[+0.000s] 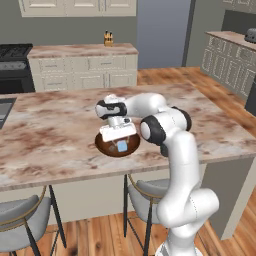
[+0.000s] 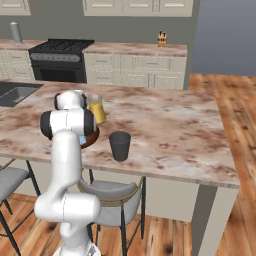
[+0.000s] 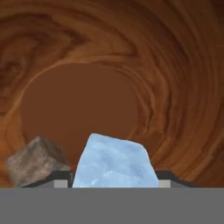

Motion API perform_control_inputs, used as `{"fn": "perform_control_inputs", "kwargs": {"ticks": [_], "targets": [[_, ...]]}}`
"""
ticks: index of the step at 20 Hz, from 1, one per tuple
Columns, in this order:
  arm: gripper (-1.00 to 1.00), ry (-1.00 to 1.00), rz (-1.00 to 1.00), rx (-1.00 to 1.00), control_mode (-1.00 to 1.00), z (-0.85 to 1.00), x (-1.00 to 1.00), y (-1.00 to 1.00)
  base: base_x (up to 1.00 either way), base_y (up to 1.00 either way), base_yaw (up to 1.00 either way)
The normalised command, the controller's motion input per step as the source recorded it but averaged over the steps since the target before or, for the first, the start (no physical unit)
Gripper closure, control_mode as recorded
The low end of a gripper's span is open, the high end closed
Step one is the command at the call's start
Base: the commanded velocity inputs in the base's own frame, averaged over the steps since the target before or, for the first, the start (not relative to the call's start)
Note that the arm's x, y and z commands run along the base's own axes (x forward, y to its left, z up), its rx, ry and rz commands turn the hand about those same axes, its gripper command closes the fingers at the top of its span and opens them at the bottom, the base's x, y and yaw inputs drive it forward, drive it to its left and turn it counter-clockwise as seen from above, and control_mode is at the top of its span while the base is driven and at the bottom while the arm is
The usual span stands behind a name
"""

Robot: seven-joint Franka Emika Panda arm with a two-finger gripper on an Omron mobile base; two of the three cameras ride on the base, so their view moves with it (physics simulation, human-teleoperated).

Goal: There are two ice cubes in the ice bowl. Place both ice cubes in the glass cup.

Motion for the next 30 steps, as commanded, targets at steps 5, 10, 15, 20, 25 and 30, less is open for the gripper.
{"fn": "perform_control_inputs", "kwargs": {"ticks": [5, 10, 15, 20, 25, 30], "targets": [[1.00, -0.30, 0.00, 0.02, -1.00, 0.77, -0.35, -0.20, 0.00, 0.00, 0.00], [1.00, -0.32, 0.00, 0.02, -1.00, 0.86, -0.44, -0.74, 0.00, 0.00, 0.00], [1.00, -0.17, 0.00, 0.13, -1.00, 0.66, -0.14, -1.00, 0.00, 0.00, 0.00], [1.00, -0.05, -0.02, 0.14, -1.00, 0.47, 0.00, -1.00, 0.00, 0.00, 0.00], [1.00, 0.00, -0.03, 0.05, -1.00, 0.00, -0.01, -0.70, 0.00, 0.00, 0.00], [1.00, 0.03, 0.00, 0.00, -1.00, -0.08, 0.10, -0.22, 0.00, 0.00, 0.00]]}}
